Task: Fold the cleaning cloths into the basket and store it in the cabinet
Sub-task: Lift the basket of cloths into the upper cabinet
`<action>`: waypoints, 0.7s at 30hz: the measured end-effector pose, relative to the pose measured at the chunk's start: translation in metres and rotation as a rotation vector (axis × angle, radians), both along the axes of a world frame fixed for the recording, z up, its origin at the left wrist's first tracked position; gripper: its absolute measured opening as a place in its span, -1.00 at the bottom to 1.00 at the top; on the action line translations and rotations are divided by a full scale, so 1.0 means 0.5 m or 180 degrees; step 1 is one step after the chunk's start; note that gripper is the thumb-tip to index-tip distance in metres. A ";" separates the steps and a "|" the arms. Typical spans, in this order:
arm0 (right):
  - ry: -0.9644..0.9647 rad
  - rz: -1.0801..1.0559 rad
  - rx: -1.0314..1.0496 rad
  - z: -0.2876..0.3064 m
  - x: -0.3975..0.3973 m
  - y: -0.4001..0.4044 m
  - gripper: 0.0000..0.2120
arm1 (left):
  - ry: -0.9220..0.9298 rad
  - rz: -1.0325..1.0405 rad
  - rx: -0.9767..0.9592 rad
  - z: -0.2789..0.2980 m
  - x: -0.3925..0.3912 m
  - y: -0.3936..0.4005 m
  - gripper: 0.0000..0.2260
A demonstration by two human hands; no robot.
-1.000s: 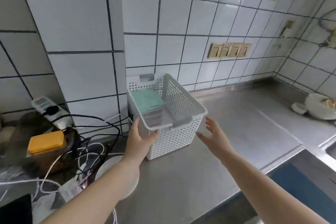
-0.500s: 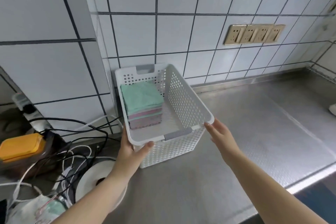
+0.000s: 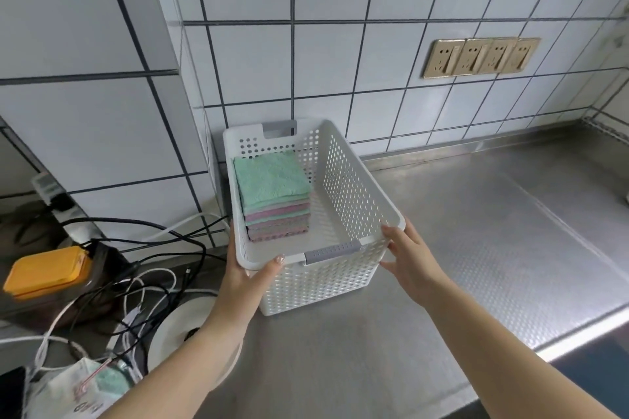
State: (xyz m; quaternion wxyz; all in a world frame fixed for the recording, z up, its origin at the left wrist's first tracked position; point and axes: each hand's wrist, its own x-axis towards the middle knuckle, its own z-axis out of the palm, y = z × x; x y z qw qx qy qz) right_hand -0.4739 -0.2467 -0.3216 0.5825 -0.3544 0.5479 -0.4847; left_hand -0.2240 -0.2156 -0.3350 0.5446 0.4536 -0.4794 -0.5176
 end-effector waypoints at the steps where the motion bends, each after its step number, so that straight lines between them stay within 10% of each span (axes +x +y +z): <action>1: -0.0025 -0.0033 -0.0022 0.001 -0.001 0.009 -0.67 | 0.0007 -0.0053 0.0004 0.001 0.001 0.006 -0.39; 21: 0.0197 -0.1500 -0.0402 0.111 0.109 0.473 -0.67 | 0.0187 -0.1683 -0.0482 0.108 0.092 0.229 -0.45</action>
